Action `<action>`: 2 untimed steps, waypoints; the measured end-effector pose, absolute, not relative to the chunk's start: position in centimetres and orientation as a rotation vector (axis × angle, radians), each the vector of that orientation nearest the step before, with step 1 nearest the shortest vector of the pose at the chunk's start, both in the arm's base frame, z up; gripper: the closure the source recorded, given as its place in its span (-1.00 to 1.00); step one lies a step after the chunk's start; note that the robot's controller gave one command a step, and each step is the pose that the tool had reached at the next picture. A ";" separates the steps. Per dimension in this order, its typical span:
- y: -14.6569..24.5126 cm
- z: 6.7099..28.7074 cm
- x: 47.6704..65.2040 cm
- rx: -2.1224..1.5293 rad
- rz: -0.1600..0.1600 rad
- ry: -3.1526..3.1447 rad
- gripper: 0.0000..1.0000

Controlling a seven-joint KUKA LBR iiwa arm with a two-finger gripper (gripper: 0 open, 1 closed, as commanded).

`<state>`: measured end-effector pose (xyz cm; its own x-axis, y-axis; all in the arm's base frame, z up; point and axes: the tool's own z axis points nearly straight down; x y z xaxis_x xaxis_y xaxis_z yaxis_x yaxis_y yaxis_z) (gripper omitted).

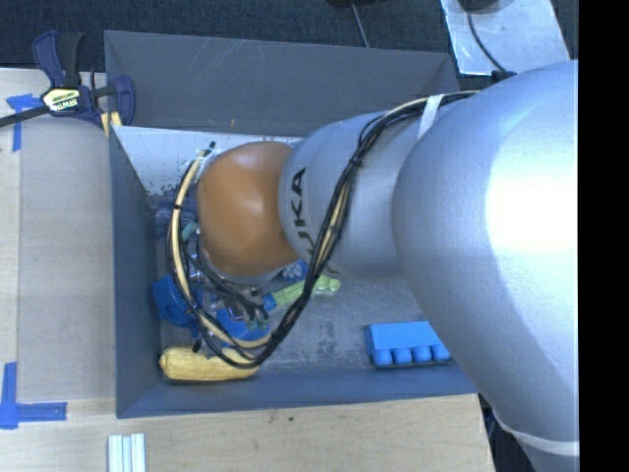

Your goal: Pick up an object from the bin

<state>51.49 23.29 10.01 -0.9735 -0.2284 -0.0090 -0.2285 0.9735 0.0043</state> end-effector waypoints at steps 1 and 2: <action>13.9 7.3 56.1 -0.774 -0.008 3.021 -1.00; 23.4 7.1 53.7 -1.093 0.006 2.930 1.00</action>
Offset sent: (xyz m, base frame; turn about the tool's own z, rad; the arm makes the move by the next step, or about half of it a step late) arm 0.0211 -0.0002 -0.0301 -0.4846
